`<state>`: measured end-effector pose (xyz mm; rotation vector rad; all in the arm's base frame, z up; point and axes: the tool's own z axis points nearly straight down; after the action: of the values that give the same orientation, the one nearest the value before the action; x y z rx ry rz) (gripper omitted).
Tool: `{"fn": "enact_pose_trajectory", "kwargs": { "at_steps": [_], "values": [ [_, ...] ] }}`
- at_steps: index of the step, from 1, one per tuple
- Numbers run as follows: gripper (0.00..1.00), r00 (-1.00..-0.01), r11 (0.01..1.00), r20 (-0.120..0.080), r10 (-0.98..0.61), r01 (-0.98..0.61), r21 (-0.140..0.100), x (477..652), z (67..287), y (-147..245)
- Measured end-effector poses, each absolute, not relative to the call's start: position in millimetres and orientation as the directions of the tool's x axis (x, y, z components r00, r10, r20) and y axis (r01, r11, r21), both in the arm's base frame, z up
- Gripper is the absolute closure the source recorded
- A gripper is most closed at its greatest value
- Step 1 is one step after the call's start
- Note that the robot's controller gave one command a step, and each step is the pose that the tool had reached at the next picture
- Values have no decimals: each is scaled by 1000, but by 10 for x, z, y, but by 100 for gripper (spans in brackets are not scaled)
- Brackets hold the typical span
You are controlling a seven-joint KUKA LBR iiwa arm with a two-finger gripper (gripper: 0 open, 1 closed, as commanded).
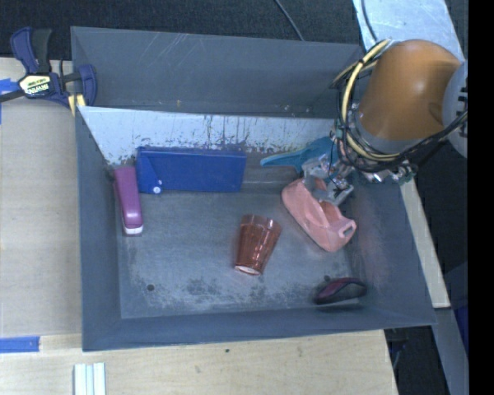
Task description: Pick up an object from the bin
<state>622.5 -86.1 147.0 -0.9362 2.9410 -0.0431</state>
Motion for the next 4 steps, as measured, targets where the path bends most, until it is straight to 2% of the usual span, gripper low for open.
{"fn": "enact_pose_trajectory", "kwargs": {
  "at_steps": [2,4],
  "values": [
    [100,-768,770,-53,-638,-635,-60,6218,1312,-796],
    [100,-748,751,-62,-660,-657,-72,6233,1295,-761]
  ]
}}
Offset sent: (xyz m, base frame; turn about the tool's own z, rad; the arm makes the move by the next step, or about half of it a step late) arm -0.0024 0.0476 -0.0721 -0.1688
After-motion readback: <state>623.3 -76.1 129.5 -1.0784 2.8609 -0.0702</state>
